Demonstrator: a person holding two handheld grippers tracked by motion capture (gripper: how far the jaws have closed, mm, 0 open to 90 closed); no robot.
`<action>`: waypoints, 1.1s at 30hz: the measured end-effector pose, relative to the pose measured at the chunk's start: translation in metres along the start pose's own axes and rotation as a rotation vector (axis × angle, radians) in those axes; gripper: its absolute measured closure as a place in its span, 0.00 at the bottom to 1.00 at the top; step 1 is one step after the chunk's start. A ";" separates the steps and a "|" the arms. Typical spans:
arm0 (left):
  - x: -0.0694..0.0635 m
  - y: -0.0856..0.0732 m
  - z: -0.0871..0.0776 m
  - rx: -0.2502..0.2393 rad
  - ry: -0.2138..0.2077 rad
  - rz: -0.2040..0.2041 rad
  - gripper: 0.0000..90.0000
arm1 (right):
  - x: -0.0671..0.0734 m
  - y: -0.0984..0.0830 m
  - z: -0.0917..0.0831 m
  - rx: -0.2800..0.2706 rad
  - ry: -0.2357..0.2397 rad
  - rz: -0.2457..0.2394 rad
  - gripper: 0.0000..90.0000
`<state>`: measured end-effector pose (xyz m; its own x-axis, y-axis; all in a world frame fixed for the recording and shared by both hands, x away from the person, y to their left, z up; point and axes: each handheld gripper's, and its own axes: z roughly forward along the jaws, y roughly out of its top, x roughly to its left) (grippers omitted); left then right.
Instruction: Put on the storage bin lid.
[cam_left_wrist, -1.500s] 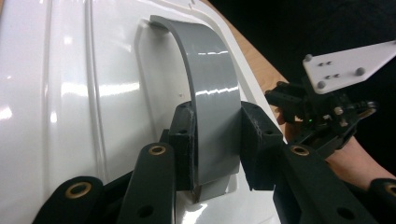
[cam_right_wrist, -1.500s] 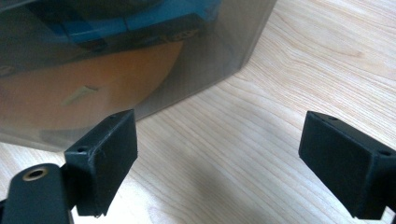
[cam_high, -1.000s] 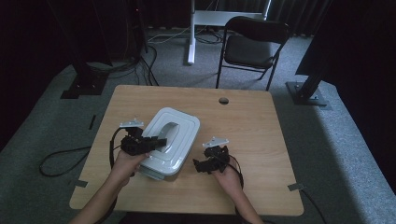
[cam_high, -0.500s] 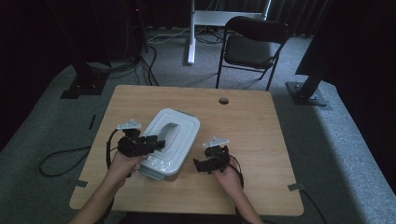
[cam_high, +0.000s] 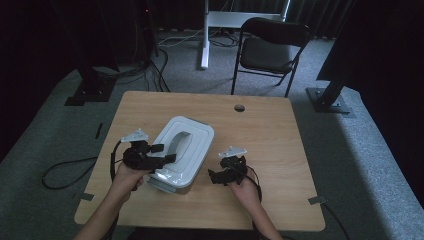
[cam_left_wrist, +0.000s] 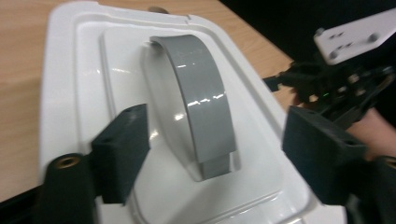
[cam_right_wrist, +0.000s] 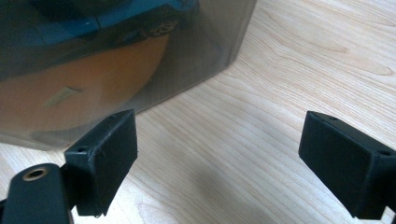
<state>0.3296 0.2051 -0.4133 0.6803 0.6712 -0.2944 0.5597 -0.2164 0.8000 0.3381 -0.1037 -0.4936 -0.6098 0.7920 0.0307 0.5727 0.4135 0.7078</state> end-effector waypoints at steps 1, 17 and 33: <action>-0.001 0.000 0.000 0.003 0.015 0.013 0.26 | 0.000 0.000 0.000 0.000 0.000 0.000 0.12; 0.002 0.001 -0.016 -0.033 0.085 0.071 0.00 | -0.003 -0.003 -0.002 -0.006 0.000 0.014 0.12; 0.029 -0.008 -0.033 -0.072 0.206 0.046 0.00 | -0.005 -0.004 -0.004 -0.019 -0.006 0.016 0.12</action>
<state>0.3291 0.2499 -0.4114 0.5888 0.7943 -0.1497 0.4903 -0.2037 0.8474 0.3361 -0.1111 -0.4938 -0.5974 0.8011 0.0375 0.5718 0.3927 0.7203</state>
